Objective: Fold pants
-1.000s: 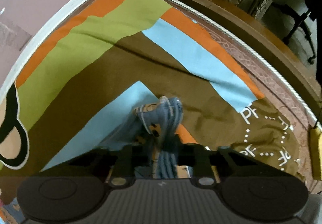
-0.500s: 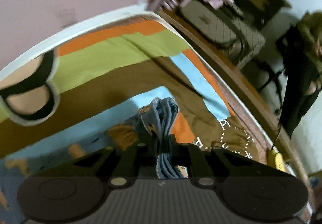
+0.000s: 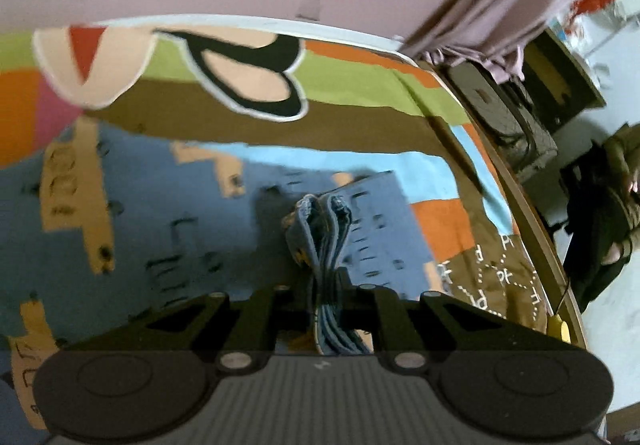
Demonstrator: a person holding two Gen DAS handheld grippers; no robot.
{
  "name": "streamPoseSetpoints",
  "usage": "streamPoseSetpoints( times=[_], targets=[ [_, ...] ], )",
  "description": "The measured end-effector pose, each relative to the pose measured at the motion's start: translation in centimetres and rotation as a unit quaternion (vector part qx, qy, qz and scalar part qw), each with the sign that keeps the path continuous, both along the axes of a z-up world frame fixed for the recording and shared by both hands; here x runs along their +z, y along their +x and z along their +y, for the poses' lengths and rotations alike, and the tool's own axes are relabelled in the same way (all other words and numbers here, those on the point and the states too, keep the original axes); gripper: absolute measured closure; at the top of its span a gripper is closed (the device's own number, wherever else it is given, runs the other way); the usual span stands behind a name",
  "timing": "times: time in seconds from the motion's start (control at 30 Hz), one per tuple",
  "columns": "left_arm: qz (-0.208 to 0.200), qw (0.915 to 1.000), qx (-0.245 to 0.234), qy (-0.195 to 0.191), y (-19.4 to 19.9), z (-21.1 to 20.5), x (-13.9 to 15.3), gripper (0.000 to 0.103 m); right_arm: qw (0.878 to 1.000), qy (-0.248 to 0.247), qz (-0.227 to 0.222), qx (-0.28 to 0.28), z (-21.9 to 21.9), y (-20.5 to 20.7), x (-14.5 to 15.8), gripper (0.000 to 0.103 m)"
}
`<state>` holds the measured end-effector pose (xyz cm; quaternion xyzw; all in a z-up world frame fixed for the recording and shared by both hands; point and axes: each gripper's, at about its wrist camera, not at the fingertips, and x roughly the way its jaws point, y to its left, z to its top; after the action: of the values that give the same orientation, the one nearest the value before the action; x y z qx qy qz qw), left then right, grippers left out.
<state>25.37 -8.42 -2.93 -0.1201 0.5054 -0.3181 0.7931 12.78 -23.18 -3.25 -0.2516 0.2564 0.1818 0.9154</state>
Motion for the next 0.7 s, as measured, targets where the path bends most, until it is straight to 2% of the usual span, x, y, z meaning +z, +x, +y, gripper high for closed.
streamPoseSetpoints(
  times=[0.1,0.17,0.2,0.27,0.47,0.53,0.57,0.6,0.63,0.67,0.7],
  targets=[
    [-0.003,0.9998,0.008,-0.017,-0.3,1.2,-1.0,0.085,1.000,-0.005,0.012,-0.008,0.6,0.1,-0.6,0.086],
    [-0.016,0.9997,0.010,-0.012,-0.5,1.5,-1.0,0.070,1.000,-0.008,0.018,-0.009,0.7,0.1,-0.8,0.082],
    [-0.020,0.9997,0.013,-0.009,-0.5,1.7,-1.0,0.067,1.000,-0.010,0.020,-0.009,0.8,0.1,-1.0,0.082],
    [-0.016,0.9996,0.019,-0.011,-0.5,1.9,-1.2,0.065,1.000,-0.011,0.024,-0.011,0.9,0.1,-1.5,0.073],
    [-0.007,0.9993,0.027,-0.023,0.0,1.9,-1.3,0.055,0.999,-0.007,0.029,-0.020,0.8,0.4,-2.0,0.063],
    [-0.010,0.9994,0.030,-0.016,0.2,1.4,-1.3,0.056,0.999,-0.004,0.033,-0.023,0.8,0.4,-2.0,0.063],
    [-0.010,0.9994,0.032,-0.011,0.3,1.2,-1.3,0.060,0.999,-0.003,0.035,-0.025,0.7,0.5,-2.1,0.063],
    [-0.009,0.9993,0.037,-0.002,0.4,1.0,-1.4,0.065,0.999,0.000,0.037,-0.026,0.7,0.6,-2.2,0.064],
    [-0.008,0.9991,0.042,0.010,0.5,0.8,-1.4,0.079,0.999,0.002,0.036,-0.027,0.6,0.6,-2.2,0.066],
    [-0.005,0.9989,0.043,0.018,0.6,0.7,-1.5,0.087,0.999,0.004,0.033,-0.029,0.6,0.5,-2.2,0.072],
    [-0.005,0.9988,0.045,0.021,0.5,0.6,-1.5,0.087,0.999,0.006,0.031,-0.030,0.5,0.5,-2.1,0.076]
  ],
)
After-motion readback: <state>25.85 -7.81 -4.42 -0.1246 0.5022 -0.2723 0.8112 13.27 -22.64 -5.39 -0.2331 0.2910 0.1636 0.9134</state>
